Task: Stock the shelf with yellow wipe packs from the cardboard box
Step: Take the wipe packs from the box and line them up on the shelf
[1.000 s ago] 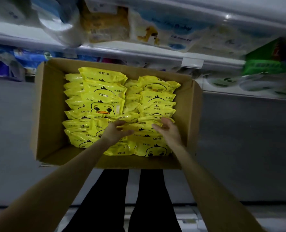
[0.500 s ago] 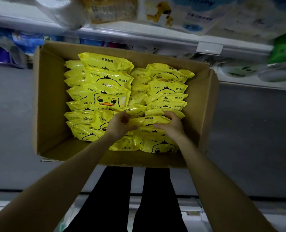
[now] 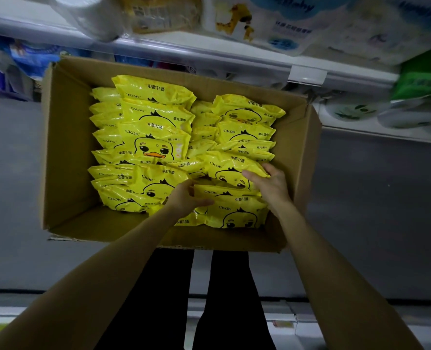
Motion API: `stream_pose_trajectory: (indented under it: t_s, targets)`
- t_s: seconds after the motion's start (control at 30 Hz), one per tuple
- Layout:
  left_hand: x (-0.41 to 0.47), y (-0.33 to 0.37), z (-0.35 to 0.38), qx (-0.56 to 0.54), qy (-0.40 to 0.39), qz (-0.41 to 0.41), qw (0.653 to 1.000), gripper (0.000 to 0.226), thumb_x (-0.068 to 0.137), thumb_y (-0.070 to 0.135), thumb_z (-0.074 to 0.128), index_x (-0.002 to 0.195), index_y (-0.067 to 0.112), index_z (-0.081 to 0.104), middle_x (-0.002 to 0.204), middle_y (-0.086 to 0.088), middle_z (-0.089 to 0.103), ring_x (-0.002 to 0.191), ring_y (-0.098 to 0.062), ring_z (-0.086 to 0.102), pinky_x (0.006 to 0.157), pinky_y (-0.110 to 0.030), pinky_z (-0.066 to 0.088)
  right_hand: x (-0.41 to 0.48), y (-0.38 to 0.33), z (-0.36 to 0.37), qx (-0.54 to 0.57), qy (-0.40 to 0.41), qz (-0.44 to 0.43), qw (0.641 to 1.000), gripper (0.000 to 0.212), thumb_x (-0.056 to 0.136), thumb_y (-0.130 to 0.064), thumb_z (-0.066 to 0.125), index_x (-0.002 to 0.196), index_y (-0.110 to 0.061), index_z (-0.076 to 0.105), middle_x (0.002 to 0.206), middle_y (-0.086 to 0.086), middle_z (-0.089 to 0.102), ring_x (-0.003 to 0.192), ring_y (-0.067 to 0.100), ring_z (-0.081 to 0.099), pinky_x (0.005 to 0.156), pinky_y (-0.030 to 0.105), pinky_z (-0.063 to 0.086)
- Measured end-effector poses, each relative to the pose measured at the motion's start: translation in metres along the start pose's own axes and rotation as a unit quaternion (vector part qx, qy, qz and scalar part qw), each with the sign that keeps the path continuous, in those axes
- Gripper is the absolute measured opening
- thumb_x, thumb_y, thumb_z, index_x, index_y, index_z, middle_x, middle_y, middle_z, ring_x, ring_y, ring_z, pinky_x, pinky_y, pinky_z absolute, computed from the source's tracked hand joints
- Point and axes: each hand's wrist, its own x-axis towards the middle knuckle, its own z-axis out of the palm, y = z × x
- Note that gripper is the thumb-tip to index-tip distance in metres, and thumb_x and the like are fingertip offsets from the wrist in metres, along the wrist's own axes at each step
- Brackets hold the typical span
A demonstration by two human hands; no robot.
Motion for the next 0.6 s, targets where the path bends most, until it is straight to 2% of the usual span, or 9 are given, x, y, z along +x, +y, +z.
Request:
stream_pose_trajectory:
  t_s: [0.07, 0.17, 0.27, 0.37, 0.43, 0.5, 0.53, 0.57, 0.6]
  targets:
    - [0.000, -0.001, 0.003, 0.003, -0.012, 0.007, 1.000, 0.053, 0.069, 0.016, 0.081, 0.116, 0.006, 0.060, 0.100, -0.010, 0.069, 0.088, -0.021, 0.067, 0.076, -0.034, 0.056, -0.001, 0.003, 0.000, 0.009, 0.001, -0.003, 1.000, 0.077, 0.073, -0.036, 0.078, 0.139, -0.016, 0.042, 0.126, 0.011, 0.058, 0.112, 0.027, 0.058, 0.092, 0.034, 0.048]
    - [-0.003, 0.002, 0.003, 0.018, -0.013, 0.011, 1.000, 0.042, 0.072, 0.017, 0.080, 0.110, 0.009, 0.066, 0.073, 0.003, 0.063, 0.064, -0.008, 0.058, 0.053, -0.018, 0.043, -0.004, 0.003, 0.000, 0.030, 0.000, -0.010, 1.000, 0.078, 0.072, -0.031, 0.080, 0.138, -0.012, 0.044, 0.128, 0.009, 0.058, 0.114, 0.026, 0.057, 0.097, 0.034, 0.046]
    - [-0.006, 0.004, 0.001, 0.028, -0.008, 0.018, 0.999, 0.037, 0.071, 0.021, 0.081, 0.104, 0.008, 0.070, 0.064, 0.003, 0.054, 0.057, -0.007, 0.048, 0.051, -0.017, 0.037, -0.011, 0.000, 0.000, 0.036, -0.001, -0.014, 0.999, 0.079, 0.070, -0.030, 0.081, 0.138, -0.013, 0.044, 0.131, 0.005, 0.055, 0.115, 0.023, 0.056, 0.101, 0.037, 0.045]
    - [-0.015, 0.011, -0.004, 0.037, 0.000, 0.026, 0.999, 0.034, 0.072, 0.023, 0.079, 0.099, 0.005, 0.072, 0.063, -0.001, 0.053, 0.051, -0.009, 0.042, 0.045, -0.017, 0.034, -0.021, -0.006, -0.006, 0.051, 0.008, -0.029, 0.998, 0.074, 0.072, -0.027, 0.080, 0.136, -0.010, 0.047, 0.124, -0.001, 0.056, 0.107, 0.014, 0.054, 0.090, 0.025, 0.042]
    - [-0.026, 0.020, -0.010, 0.043, 0.011, 0.052, 0.998, 0.042, 0.072, 0.024, 0.079, 0.107, 0.002, 0.069, 0.079, -0.009, 0.061, 0.063, -0.020, 0.053, 0.055, -0.026, 0.042, -0.029, -0.014, -0.013, 0.052, 0.019, -0.040, 0.998, 0.073, 0.072, -0.028, 0.080, 0.135, -0.010, 0.048, 0.129, 0.003, 0.055, 0.111, 0.016, 0.054, 0.091, 0.025, 0.041]
    - [-0.037, 0.030, -0.020, 0.055, 0.033, 0.074, 0.995, 0.048, 0.073, 0.022, 0.078, 0.115, 0.001, 0.066, 0.106, -0.019, 0.067, 0.095, -0.036, 0.063, 0.077, -0.040, 0.051, -0.039, -0.024, -0.022, 0.053, 0.021, -0.053, 0.997, 0.074, 0.073, -0.030, 0.079, 0.136, -0.009, 0.047, 0.134, 0.007, 0.053, 0.113, 0.019, 0.055, 0.093, 0.027, 0.043]
    - [-0.045, 0.037, -0.026, 0.062, 0.035, 0.086, 0.994, 0.046, 0.073, 0.022, 0.078, 0.113, 0.001, 0.067, 0.106, -0.018, 0.069, 0.098, -0.037, 0.063, 0.080, -0.041, 0.051, -0.045, -0.031, -0.027, 0.053, 0.024, -0.063, 0.996, 0.072, 0.075, -0.030, 0.078, 0.136, -0.008, 0.046, 0.132, 0.006, 0.055, 0.108, 0.017, 0.056, 0.089, 0.025, 0.043]
    - [-0.054, 0.044, -0.034, 0.066, 0.034, 0.100, 0.992, 0.040, 0.072, 0.024, 0.079, 0.105, 0.003, 0.070, 0.091, -0.010, 0.072, 0.082, -0.031, 0.065, 0.070, -0.036, 0.052, -0.053, -0.039, -0.033, 0.054, 0.025, -0.075, 0.995, 0.070, 0.076, -0.029, 0.077, 0.135, -0.007, 0.047, 0.127, 0.005, 0.057, 0.099, 0.013, 0.055, 0.084, 0.023, 0.041]
    - [-0.062, 0.052, -0.042, 0.068, 0.032, 0.113, 0.991, 0.029, 0.069, 0.027, 0.079, 0.090, 0.009, 0.071, 0.071, -0.001, 0.065, 0.060, -0.020, 0.057, 0.058, -0.029, 0.046, -0.060, -0.048, -0.039, 0.055, 0.029, -0.089, 0.994, 0.068, 0.078, -0.029, 0.076, 0.135, -0.006, 0.047, 0.121, 0.004, 0.058, 0.091, 0.009, 0.053, 0.081, 0.021, 0.040]
